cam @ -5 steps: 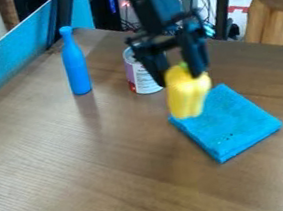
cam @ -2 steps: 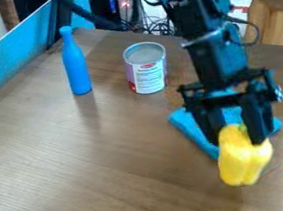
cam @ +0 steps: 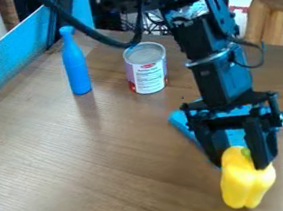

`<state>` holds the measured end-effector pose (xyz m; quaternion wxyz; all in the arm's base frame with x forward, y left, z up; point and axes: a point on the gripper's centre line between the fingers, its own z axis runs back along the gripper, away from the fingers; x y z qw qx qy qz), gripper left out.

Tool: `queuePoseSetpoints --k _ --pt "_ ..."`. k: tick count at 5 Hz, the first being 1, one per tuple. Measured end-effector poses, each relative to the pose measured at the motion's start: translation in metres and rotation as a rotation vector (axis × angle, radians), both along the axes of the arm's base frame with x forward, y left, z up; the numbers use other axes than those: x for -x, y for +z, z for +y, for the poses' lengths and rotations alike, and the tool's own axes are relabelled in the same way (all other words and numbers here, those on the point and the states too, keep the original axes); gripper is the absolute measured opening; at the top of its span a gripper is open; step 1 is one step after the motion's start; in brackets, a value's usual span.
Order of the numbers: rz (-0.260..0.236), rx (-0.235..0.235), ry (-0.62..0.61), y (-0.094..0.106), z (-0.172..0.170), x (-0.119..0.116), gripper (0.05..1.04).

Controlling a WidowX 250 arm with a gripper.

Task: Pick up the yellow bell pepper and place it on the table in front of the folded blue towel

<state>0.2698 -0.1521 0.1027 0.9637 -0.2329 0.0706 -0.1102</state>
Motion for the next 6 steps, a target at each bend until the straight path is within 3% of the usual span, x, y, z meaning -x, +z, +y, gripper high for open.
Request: queuePoseSetpoints --k 1,2,4,5,6 --pt "0.002 -0.006 0.002 -0.004 0.001 0.001 0.873" --pt "0.008 -0.007 -0.001 -0.003 0.002 0.002 1.018" --pt "0.024 0.007 0.0 -0.002 0.013 0.001 1.009" --pt "-0.009 0.02 -0.004 0.015 0.017 0.003 1.01" --pt "-0.073 -0.073 0.034 0.032 0.032 0.004 1.009"
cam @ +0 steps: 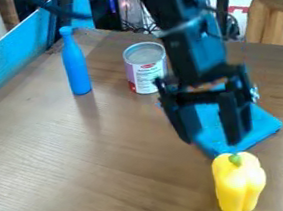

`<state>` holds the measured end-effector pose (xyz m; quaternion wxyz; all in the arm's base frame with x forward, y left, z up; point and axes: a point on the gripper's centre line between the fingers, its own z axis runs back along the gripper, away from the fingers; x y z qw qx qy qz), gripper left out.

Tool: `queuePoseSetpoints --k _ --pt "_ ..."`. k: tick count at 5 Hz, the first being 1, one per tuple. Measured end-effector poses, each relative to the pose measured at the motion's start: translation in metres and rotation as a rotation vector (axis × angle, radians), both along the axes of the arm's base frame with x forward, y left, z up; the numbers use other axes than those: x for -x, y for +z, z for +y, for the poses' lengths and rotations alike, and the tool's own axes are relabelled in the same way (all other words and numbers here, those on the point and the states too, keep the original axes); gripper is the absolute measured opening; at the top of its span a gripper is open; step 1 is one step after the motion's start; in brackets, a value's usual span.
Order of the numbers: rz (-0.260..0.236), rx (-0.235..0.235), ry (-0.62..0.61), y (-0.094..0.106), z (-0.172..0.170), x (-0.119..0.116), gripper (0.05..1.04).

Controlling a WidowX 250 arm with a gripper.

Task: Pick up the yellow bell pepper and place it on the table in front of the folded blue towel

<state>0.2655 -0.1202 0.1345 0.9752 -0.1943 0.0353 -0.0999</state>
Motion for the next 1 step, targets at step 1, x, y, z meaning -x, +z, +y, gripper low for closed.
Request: queuePoseSetpoints --k 1 --pt "-0.098 -0.084 0.046 0.0267 0.0166 0.0035 1.009"
